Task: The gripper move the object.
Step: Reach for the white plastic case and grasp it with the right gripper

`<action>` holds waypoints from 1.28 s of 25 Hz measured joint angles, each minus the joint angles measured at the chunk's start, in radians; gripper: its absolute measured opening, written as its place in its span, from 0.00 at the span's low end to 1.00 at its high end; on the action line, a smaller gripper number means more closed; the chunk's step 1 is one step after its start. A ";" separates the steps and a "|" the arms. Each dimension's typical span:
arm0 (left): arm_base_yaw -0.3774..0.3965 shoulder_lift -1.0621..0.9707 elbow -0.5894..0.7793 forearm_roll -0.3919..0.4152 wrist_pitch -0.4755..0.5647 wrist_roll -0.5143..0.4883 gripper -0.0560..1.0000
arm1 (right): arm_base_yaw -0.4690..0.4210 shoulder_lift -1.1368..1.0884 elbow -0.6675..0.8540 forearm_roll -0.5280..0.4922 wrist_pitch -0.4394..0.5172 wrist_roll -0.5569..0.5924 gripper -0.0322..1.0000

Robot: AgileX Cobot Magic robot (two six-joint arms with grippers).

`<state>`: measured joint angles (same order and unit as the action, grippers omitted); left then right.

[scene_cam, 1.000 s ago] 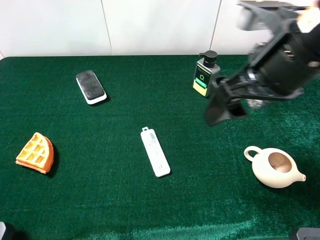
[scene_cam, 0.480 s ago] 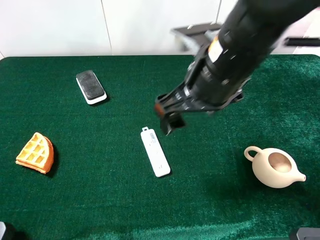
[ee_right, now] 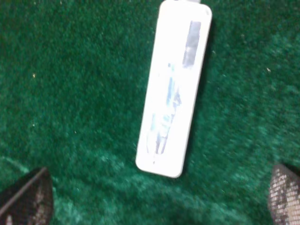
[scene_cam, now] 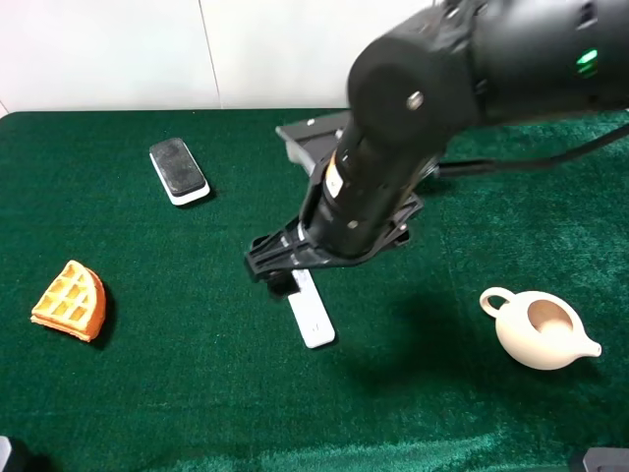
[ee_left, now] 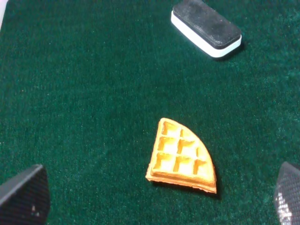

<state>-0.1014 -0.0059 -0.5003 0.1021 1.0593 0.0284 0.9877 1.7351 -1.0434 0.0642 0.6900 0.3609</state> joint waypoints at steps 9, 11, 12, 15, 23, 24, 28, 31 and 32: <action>0.000 0.000 0.000 0.000 0.000 0.000 0.97 | 0.006 0.123 -0.003 0.019 -0.115 0.036 0.70; 0.000 0.000 0.000 0.000 0.000 0.000 0.97 | 0.006 0.145 -0.003 0.020 -0.134 0.049 0.70; 0.000 0.000 0.000 0.000 0.000 0.000 0.97 | 0.006 0.155 -0.003 0.020 -0.143 0.055 0.70; 0.000 0.000 0.000 0.000 0.000 0.000 0.97 | 0.006 0.184 -0.004 0.008 -0.172 0.084 0.70; 0.000 0.000 0.000 0.000 0.000 0.000 0.97 | 0.006 0.242 -0.005 -0.111 -0.191 0.222 0.70; 0.000 0.000 0.000 0.000 0.000 0.000 0.97 | 0.006 0.242 -0.005 -0.139 -0.192 0.244 0.70; 0.000 0.000 0.000 0.000 0.000 0.000 0.97 | 0.006 0.242 -0.005 -0.247 -0.193 0.345 0.70; 0.000 0.000 0.000 0.000 0.000 0.000 0.97 | 0.005 0.244 -0.005 -0.275 -0.200 0.374 0.70; 0.000 0.000 0.000 0.000 0.000 0.000 0.97 | 0.004 0.248 -0.005 -0.276 -0.207 0.377 0.70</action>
<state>-0.1014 -0.0059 -0.5003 0.1021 1.0593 0.0284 0.9918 1.9834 -1.0488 -0.2115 0.4829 0.7382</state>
